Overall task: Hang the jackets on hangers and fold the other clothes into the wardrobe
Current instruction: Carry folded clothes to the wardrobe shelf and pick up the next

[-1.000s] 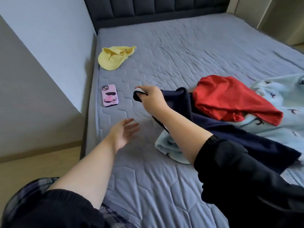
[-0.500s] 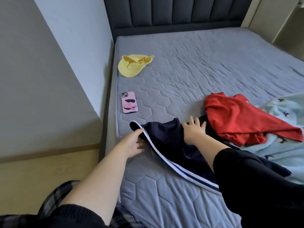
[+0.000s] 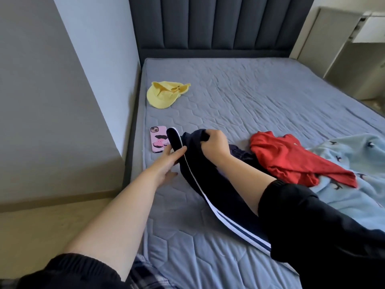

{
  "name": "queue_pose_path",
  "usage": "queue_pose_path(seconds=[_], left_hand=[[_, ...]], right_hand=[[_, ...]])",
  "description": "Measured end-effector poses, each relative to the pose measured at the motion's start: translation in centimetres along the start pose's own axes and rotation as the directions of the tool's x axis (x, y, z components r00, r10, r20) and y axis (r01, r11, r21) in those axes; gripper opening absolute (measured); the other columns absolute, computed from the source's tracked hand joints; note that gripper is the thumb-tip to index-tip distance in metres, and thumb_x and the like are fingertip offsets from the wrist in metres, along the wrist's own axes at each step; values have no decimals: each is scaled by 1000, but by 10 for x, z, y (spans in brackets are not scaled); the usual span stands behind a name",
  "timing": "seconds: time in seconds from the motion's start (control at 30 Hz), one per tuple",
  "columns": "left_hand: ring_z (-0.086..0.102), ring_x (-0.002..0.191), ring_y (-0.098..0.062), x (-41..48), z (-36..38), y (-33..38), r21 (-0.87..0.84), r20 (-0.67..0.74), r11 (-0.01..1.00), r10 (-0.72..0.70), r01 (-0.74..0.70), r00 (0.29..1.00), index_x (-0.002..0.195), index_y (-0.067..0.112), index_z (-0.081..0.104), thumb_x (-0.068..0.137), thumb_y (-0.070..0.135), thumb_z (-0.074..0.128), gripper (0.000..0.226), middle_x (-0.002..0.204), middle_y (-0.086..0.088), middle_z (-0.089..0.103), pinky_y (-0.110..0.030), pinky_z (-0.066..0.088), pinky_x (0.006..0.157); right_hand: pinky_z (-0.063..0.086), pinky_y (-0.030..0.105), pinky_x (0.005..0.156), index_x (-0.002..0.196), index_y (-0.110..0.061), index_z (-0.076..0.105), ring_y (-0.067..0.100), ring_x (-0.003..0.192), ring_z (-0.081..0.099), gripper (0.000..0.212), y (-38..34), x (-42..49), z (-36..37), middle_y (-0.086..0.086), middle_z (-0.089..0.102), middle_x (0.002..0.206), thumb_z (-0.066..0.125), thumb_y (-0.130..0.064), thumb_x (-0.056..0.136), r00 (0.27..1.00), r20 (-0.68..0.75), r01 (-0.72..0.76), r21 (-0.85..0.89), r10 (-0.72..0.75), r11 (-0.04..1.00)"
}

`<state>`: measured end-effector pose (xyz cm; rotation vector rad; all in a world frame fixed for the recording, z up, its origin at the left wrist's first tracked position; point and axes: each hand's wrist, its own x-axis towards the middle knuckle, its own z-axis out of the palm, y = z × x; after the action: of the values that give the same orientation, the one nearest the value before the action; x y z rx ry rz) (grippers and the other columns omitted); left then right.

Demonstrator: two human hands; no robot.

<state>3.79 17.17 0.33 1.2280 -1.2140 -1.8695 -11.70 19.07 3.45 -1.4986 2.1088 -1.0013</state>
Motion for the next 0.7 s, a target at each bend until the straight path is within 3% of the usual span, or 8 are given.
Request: queue_pose_path(seconds=[0.07, 0.13, 0.23, 0.37, 0.43, 0.53, 0.6, 0.7], left_hand=[[53, 120, -15, -7, -7, 14, -54, 68, 995, 88, -85, 994, 127, 37, 48, 90, 29, 64, 41, 122, 8, 62, -48, 44, 98], [59, 115, -21, -17, -9, 30, -131, 110, 977, 181, -166, 977, 124, 35, 52, 82, 19, 72, 49, 120, 2, 65, -47, 51, 92], [65, 107, -26, -36, -12, 56, -235, 113, 924, 336, -303, 935, 123, 17, 58, 73, 10, 73, 53, 116, -9, 68, -41, 54, 90], [69, 88, -21, -64, -40, 92, -301, -90, 879, 361, -371, 928, 102, 11, 65, 69, 9, 70, 33, 87, -5, 74, -26, 57, 68], [69, 85, -19, -72, -62, 99, -289, -153, 878, 350, -381, 924, 100, 12, 65, 79, 13, 64, 21, 86, -5, 74, -27, 56, 68], [68, 85, -19, -70, -99, 81, -204, -302, 947, 182, -250, 936, 110, 14, 63, 92, 17, 57, 19, 93, -4, 72, -31, 54, 67], [66, 92, -22, -62, -120, 53, -104, -387, 991, 37, -83, 921, 124, 10, 55, 87, 19, 63, 38, 105, -8, 68, -33, 53, 70], [56, 94, -25, -48, -134, 1, 67, -516, 980, -126, 187, 847, 120, 8, 53, 92, 13, 53, 29, 101, -9, 61, -33, 46, 77]], right_hand=[[51, 33, 72, 94, -8, 68, 26, 86, 64, 16, -26, -2, -8, 8, 70, 91, 57, -8, 82, 999, -4, 45, 50, -45, 998], [42, 27, 56, 76, -12, 61, 22, 73, 58, 10, -58, -6, -14, 4, 63, 74, 57, -6, 82, 995, -8, 102, 100, -101, 990], [29, 22, 46, 56, -20, 46, 15, 60, 45, 33, -113, -11, -23, -6, 44, 54, 58, -6, 83, 980, -54, 199, 203, -192, 959], [38, 25, 55, 62, -7, 58, 12, 62, 50, 16, -183, -14, -36, 2, 50, 58, 62, -11, 77, 946, -47, 310, 422, -320, 852], [48, 28, 61, 75, -10, 67, 15, 71, 60, 3, -204, -17, -33, 0, 62, 68, 66, -13, 74, 917, 27, 334, 491, -397, 805], [51, 25, 75, 100, -13, 71, 16, 87, 64, 20, -199, -15, -13, 0, 69, 89, 69, -18, 81, 906, 200, 275, 391, -372, 878], [50, 28, 88, 124, -10, 61, 19, 103, 62, 38, -171, -11, 5, 6, 66, 112, 64, -20, 88, 921, 308, 157, 273, -241, 949], [44, 31, 92, 139, -5, 46, 25, 110, 56, 47, -106, -6, 29, 12, 56, 129, 56, -17, 94, 906, 423, -54, 102, 6, 993]])
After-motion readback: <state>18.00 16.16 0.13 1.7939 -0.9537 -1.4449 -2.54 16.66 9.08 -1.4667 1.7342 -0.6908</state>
